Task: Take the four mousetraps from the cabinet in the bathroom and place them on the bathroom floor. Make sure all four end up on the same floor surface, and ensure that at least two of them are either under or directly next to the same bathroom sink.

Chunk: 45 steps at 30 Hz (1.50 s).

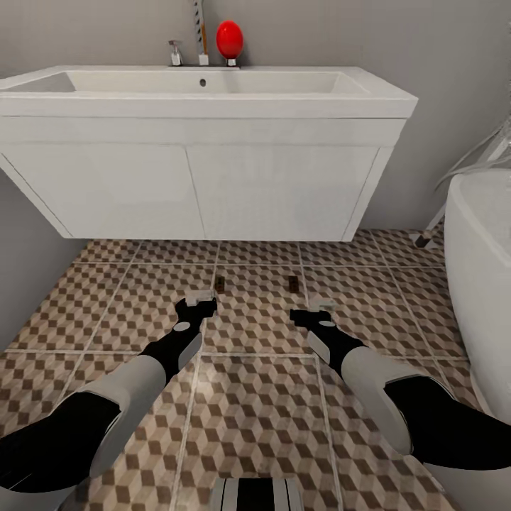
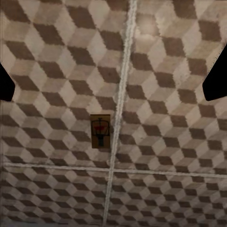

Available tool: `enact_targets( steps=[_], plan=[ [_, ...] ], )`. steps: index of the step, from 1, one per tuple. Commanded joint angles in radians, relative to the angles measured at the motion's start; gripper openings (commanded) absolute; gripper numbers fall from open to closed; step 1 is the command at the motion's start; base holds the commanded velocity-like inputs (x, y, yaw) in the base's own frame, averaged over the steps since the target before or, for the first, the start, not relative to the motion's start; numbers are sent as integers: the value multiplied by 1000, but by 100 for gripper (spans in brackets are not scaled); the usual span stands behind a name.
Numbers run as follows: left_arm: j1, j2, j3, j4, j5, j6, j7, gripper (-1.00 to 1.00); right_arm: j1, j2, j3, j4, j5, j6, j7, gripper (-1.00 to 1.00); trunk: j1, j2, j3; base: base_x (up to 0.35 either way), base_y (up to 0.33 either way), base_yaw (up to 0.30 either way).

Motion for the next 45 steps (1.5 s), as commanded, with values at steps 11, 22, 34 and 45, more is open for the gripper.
enact_targets(
  steps=[11, 22, 34, 45],
  plan=[
    [-1, -1, -9, 0, 8, -4, 5, 100, -1, 0, 8, 1, -11, -4, -4, 100, -5, 2, 42, 0, 0, 0],
    [-1, -1, -9, 0, 9, -4, 4, 100, -1, -1, 8, 1, -11, -4, -4, 100, -10, 5, 85, 0, 0, 0],
    [-1, -1, -9, 0, 9, -4, 4, 100, -1, 0, 8, 1, -11, -3, -5, 100, -15, 8, 131, 0, 0, 0],
    [-1, -1, -9, 0, 7, -6, 5, 100, -1, -2, 8, 1, -11, -3, -4, 100, -20, 10, 173, 0, 0, 0]
  ],
)
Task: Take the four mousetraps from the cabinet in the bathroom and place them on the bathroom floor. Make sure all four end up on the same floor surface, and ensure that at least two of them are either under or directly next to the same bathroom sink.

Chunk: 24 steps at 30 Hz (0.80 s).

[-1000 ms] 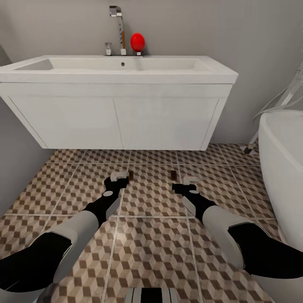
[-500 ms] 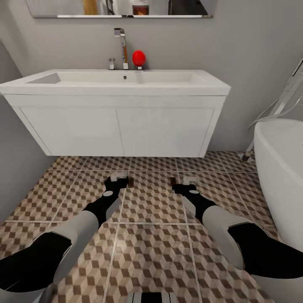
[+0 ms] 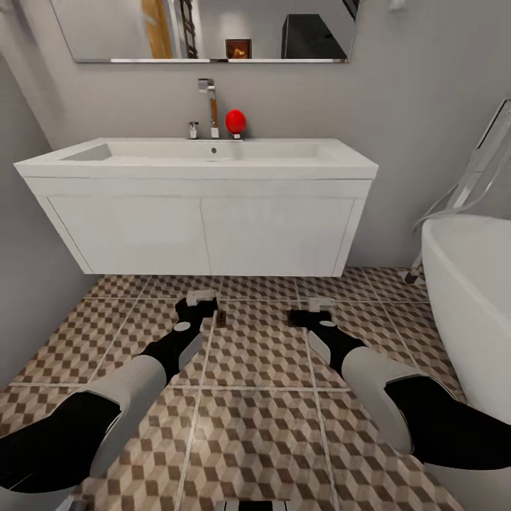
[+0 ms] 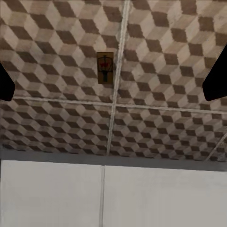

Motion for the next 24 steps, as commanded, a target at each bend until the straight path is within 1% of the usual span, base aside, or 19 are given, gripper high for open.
enact_targets(
  steps=[1, 24],
  plan=[
    [0, 0, -9, 1, 9, -4, 6, 100, -1, 0, 8, 1, -11, -4, -3, 100, -1, 0, 3, 0, 0, 0],
    [1, -1, -8, 1, 10, -5, 7, 100, -1, 0, 7, 1, -9, -10, -3, 100, -11, 5, 92, 0, 0, 0]
  ],
)
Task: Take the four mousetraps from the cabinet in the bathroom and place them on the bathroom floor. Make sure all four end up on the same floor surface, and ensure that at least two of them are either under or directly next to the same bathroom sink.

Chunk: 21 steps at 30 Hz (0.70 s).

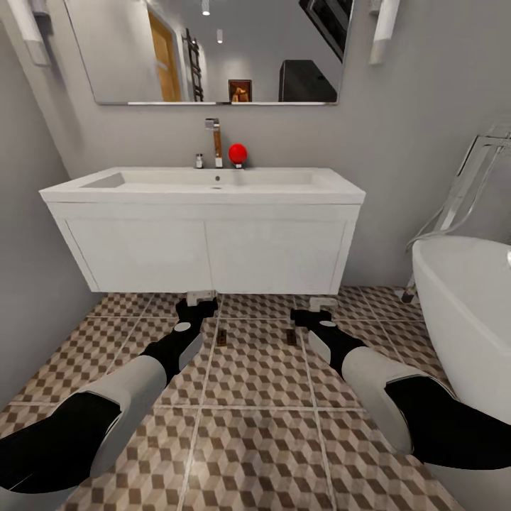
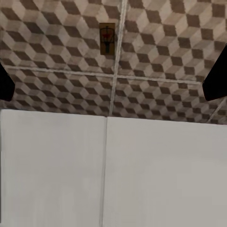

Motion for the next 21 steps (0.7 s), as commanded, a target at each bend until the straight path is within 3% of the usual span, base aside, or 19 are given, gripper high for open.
enact_targets(
  steps=[1, 21],
  plan=[
    [-1, 1, -8, 1, 9, -4, 6, 100, -1, 0, 8, 1, -9, -3, -4, 100, -1, 0, 3, 0, 0, 0],
    [1, 0, -8, 28, 15, -6, 12, 100, -1, 0, 6, 1, 37, 4, -17, 100, -10, 5, 80, 0, 0, 0]
  ],
)
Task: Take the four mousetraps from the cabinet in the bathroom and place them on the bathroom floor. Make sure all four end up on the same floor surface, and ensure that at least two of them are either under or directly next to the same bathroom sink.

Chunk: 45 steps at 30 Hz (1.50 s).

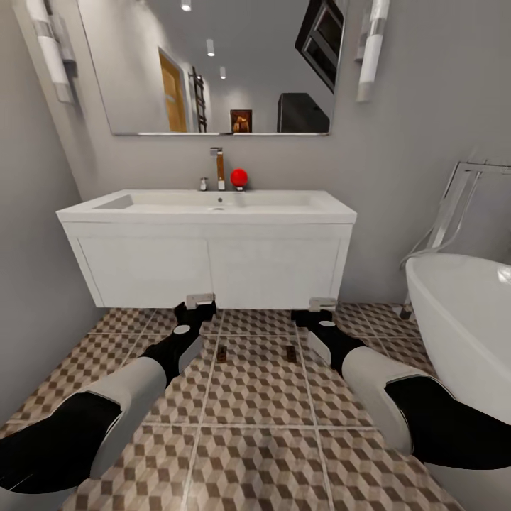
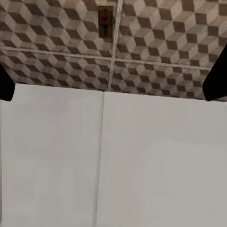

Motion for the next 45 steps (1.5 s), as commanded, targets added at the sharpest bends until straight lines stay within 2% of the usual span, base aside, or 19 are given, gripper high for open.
enact_targets(
  steps=[1, 15, 22, 29, 45],
  plan=[
    [-1, 0, -9, 4, 9, -4, 5, 100, -1, 0, 8, 1, -10, -4, -5, 100, -1, 0, 3, 0, 0, 0],
    [-1, 0, -9, 28, 9, -7, 7, 100, -1, 0, 8, 1, -8, -5, -16, 100, -7, 3, 57, 0, 0, 0],
    [-1, -2, -9, 32, 10, -31, 6, 100, -1, 0, 8, 2, -7, -4, -15, 100, -10, 5, 84, 0, 0, 0],
    [0, -6, -9, 47, 15, -53, 4, 100, -1, 2, 8, 10, -10, -5, -15, 100, -10, 5, 84, 0, 0, 0],
    [1, -7, -9, 79, 15, -60, 3, 100, -1, 5, 8, 16, -10, -4, -14, 100, -10, 5, 84, 0, 0, 0]
  ],
)
